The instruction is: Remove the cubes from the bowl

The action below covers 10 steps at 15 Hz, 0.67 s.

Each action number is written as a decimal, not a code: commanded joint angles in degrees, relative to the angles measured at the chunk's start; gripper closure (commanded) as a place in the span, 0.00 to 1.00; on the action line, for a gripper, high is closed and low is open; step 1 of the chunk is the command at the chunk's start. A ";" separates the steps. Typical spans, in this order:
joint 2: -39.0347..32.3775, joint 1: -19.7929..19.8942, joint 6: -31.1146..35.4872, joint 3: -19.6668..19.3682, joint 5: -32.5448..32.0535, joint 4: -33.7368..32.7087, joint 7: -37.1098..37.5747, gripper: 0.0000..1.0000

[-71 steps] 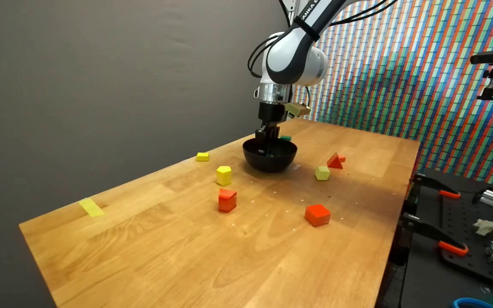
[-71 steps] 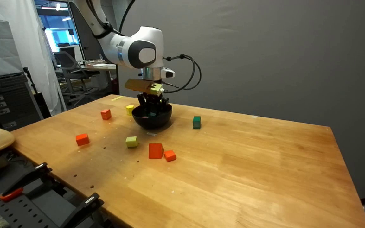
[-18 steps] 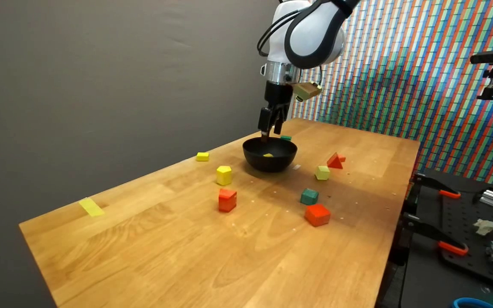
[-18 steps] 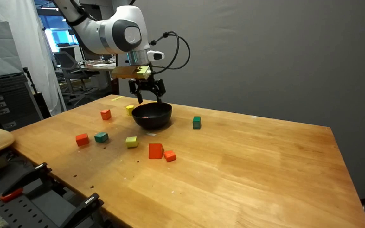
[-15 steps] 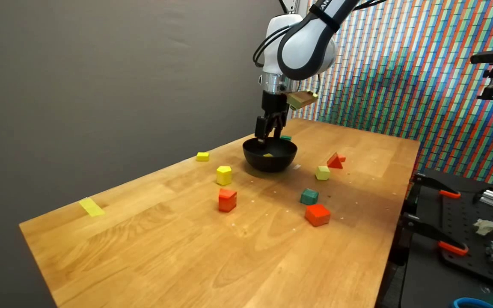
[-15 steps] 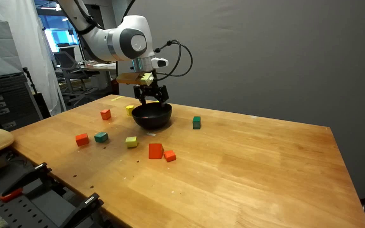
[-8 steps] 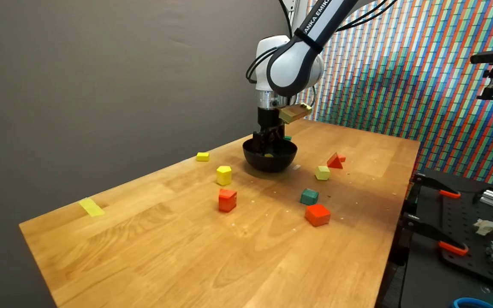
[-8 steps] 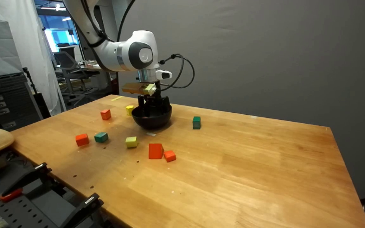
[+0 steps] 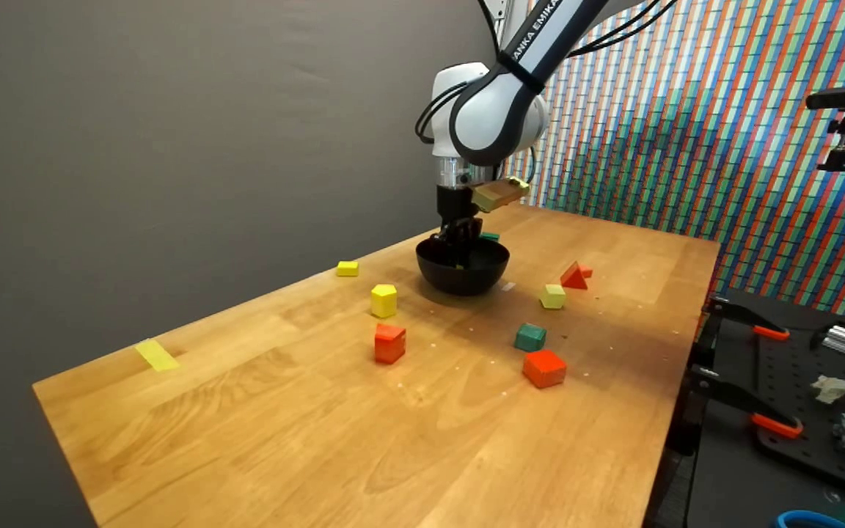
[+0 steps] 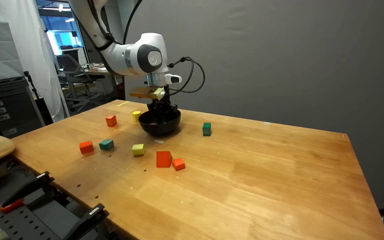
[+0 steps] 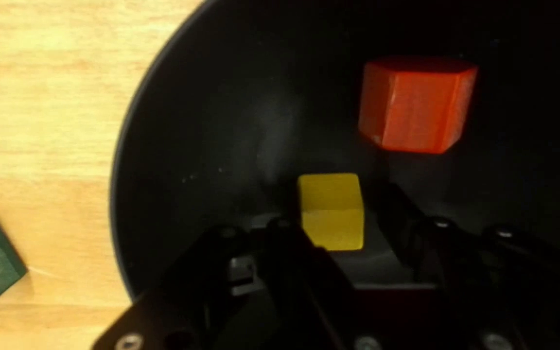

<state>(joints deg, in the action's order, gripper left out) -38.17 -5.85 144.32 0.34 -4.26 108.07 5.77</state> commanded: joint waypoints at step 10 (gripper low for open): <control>24.73 8.43 5.37 -1.89 3.46 20.30 -4.87 0.84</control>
<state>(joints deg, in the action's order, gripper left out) -22.16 -0.63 146.84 -0.72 -3.42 119.09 3.23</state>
